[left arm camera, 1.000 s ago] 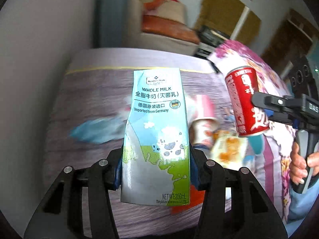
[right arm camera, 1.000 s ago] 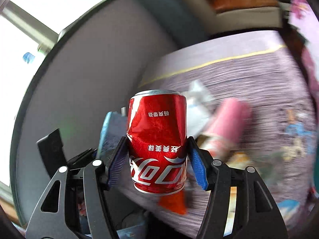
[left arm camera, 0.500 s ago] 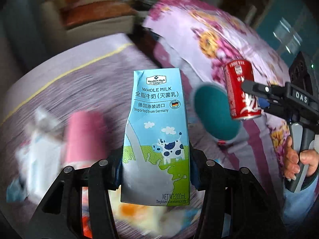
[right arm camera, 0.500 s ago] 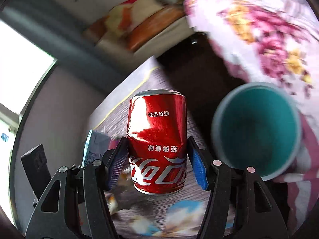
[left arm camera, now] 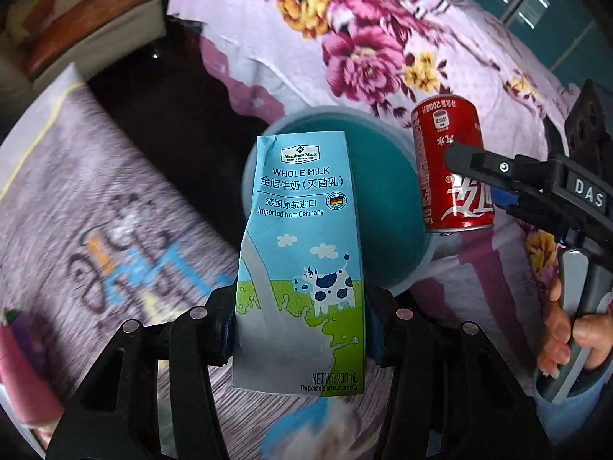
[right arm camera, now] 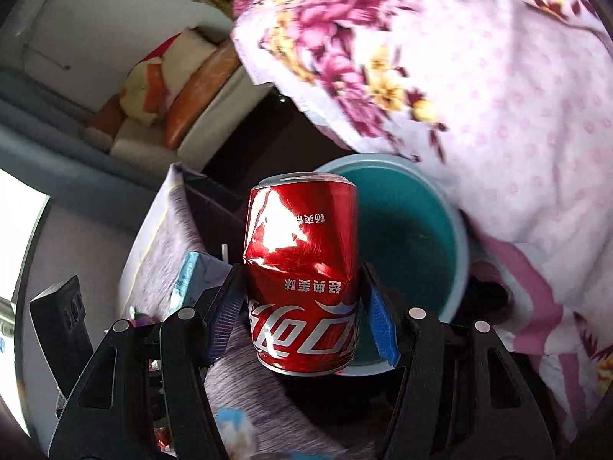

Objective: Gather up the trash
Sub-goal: 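Carry both items over the teal bucket and open both tools to drop them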

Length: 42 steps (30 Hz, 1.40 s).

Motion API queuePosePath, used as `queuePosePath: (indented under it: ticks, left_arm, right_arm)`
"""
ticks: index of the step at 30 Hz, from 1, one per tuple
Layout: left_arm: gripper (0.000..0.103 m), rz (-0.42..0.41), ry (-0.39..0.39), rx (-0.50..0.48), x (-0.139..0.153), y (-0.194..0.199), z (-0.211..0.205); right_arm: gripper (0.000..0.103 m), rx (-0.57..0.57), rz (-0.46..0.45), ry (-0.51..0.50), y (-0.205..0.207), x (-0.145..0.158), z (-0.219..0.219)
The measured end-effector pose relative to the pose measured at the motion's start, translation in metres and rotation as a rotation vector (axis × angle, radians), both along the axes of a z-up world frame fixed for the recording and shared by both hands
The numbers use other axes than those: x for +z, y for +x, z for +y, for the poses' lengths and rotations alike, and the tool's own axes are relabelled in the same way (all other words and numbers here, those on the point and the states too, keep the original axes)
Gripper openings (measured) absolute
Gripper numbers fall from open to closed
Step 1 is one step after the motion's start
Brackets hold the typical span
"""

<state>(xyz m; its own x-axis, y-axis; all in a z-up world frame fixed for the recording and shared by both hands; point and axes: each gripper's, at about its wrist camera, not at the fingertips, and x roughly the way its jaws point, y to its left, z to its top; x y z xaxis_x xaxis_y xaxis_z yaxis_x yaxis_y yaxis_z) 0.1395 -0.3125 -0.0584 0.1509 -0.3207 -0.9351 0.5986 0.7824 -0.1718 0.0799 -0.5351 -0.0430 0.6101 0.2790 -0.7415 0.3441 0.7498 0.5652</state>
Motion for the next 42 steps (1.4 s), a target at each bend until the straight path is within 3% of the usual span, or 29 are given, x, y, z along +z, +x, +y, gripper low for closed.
queuePosePath:
  ticks: [11,14,18,26,31,42]
  left_arm:
    - [0.054,0.046,0.045,-0.008,-0.031,0.014,-0.027]
    - [0.070,0.053,0.039,0.009,-0.031,0.016,-0.026]
    - [0.078,0.025,0.029,0.019,-0.025,0.014,-0.020]
    - [0.082,0.024,-0.009,0.073,-0.009,0.010,0.012]
    - [0.083,0.019,-0.036,0.113,0.003,0.007,0.037]
    - [0.083,-0.014,-0.058,0.193,0.024,-0.008,0.099]
  right_arm:
    - [0.058,-0.040,0.046,-0.004,0.001,-0.022,-0.016]
    - [0.058,-0.040,0.057,-0.010,0.001,-0.024,-0.015]
    - [0.058,-0.036,0.068,-0.020,0.003,-0.025,-0.011]
    - [0.059,0.001,0.102,-0.031,0.010,-0.026,0.005]
    - [0.068,0.030,0.115,-0.035,0.014,-0.022,0.023]
    - [0.069,0.115,0.097,-0.052,0.021,-0.002,0.073]
